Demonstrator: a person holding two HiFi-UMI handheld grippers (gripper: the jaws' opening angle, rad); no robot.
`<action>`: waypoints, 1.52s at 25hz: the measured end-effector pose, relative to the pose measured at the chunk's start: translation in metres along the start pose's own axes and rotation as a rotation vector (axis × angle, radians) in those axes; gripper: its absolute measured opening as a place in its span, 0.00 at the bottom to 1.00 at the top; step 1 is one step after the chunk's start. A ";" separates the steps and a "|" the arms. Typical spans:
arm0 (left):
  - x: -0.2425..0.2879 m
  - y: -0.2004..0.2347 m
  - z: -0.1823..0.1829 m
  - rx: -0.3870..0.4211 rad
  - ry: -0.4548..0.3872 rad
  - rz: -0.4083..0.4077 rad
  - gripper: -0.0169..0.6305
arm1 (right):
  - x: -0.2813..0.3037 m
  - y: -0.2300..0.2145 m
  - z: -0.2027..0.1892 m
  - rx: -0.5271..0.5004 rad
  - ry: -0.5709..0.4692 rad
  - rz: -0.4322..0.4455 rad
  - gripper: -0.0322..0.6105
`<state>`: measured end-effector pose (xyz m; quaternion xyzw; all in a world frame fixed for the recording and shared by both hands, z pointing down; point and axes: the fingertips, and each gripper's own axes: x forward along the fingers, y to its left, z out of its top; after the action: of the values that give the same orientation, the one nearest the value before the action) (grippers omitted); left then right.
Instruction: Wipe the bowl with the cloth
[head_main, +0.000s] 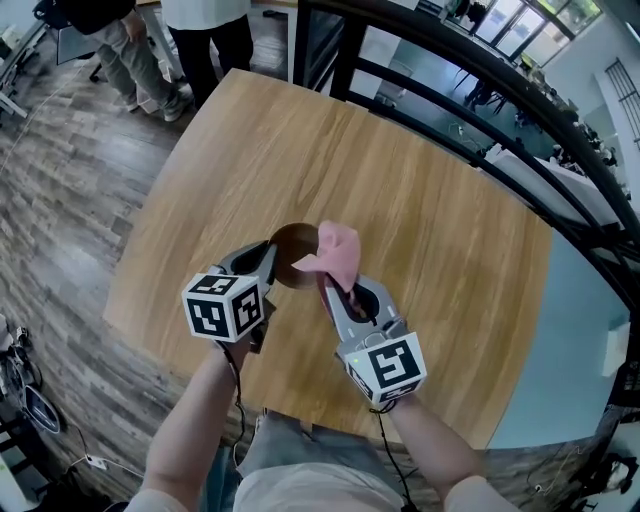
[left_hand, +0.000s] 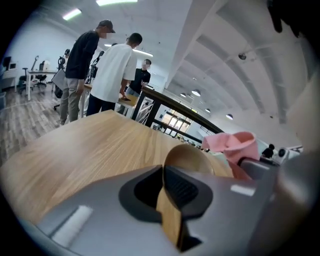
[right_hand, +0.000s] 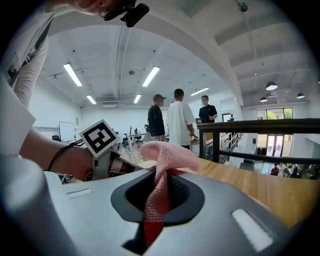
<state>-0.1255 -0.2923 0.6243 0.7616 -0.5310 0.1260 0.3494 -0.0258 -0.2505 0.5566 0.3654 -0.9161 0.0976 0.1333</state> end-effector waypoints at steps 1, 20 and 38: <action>-0.008 -0.004 0.009 0.022 -0.009 0.005 0.05 | -0.004 0.002 0.012 -0.003 -0.012 -0.002 0.07; -0.162 -0.094 0.077 0.290 -0.185 0.068 0.05 | -0.096 0.096 0.135 -0.134 -0.160 0.114 0.07; -0.265 -0.190 0.076 0.484 -0.367 0.070 0.06 | -0.143 0.143 0.158 -0.190 -0.101 0.171 0.07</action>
<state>-0.0759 -0.1152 0.3446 0.8138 -0.5660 0.1209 0.0515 -0.0527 -0.1004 0.3509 0.2761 -0.9545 0.0028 0.1123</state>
